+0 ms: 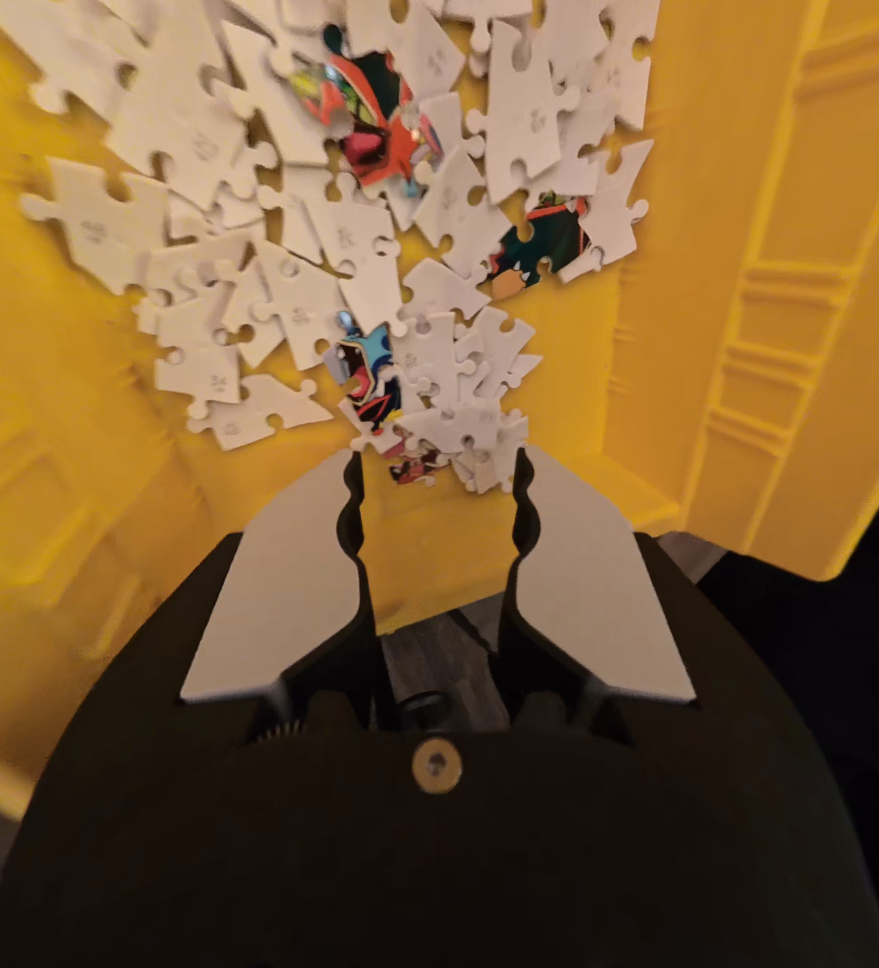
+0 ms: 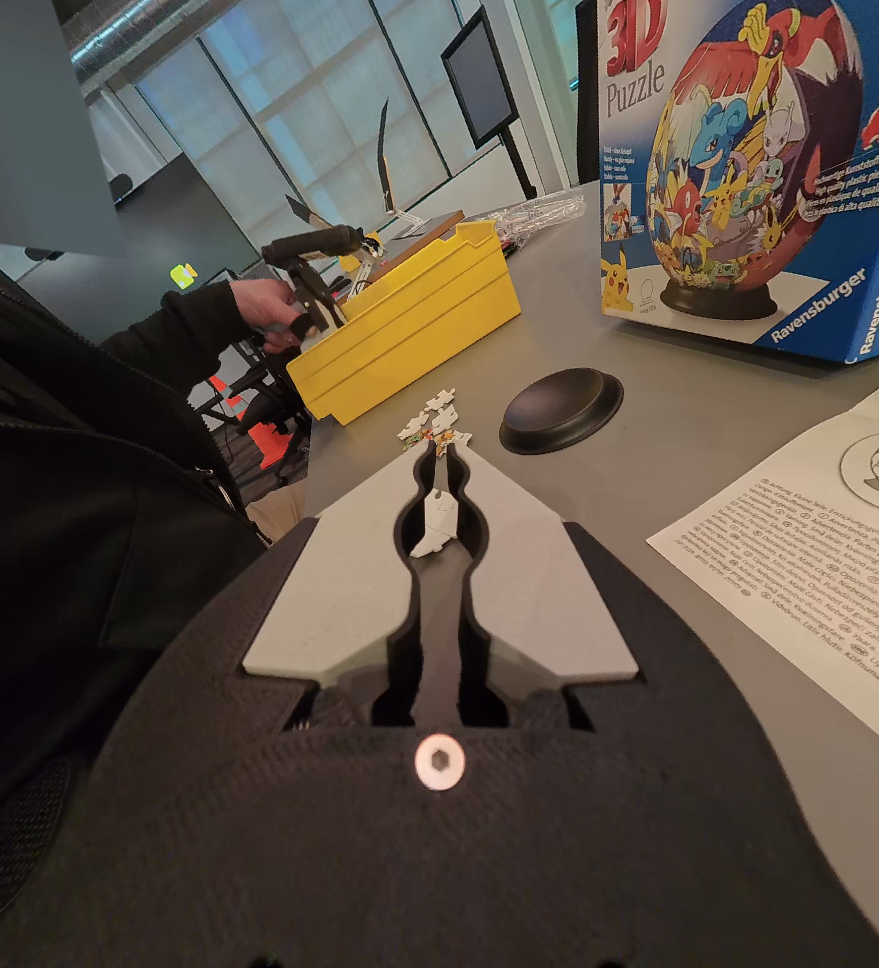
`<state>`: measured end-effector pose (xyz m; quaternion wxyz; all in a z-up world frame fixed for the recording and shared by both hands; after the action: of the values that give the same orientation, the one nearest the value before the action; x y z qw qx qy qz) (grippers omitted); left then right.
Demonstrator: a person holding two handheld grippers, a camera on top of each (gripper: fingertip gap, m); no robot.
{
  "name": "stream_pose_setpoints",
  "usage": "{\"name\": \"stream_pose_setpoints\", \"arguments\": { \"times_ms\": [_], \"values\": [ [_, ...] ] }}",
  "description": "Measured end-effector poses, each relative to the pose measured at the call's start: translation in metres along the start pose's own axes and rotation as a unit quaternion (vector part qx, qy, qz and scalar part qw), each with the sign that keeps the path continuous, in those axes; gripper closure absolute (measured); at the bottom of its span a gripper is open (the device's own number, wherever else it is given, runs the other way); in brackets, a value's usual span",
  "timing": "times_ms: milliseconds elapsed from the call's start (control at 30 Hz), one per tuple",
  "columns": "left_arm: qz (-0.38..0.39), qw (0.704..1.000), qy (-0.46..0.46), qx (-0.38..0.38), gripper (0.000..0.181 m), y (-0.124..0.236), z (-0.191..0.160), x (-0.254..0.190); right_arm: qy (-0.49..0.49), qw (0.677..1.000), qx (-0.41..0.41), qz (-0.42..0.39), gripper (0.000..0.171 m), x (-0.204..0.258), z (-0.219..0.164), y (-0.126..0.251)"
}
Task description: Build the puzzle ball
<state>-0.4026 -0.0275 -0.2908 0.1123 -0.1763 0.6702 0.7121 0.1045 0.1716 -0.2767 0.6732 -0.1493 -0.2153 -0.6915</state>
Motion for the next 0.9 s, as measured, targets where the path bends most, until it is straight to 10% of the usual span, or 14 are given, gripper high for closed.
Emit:
{"name": "stream_pose_setpoints", "arguments": {
  "times_ms": [900],
  "values": [
    [0.16, 0.977, -0.135, -0.041, 0.134, -0.001, 0.039, 0.006, -0.003, 1.0, 0.012, -0.007, 0.168, -0.001, -0.002, -0.003]
  ]
}}
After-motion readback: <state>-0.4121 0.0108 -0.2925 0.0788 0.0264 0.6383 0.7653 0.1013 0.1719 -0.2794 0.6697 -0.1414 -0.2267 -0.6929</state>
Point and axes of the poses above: each gripper's, where its closed fingertips meet, y back along the fingers, z out of its top, x = y × z across the jaws, the point moved 6 cm from there along y, back along the fingers, and after that the axes turned 5 degrees about -z, right-handed, at the moved point
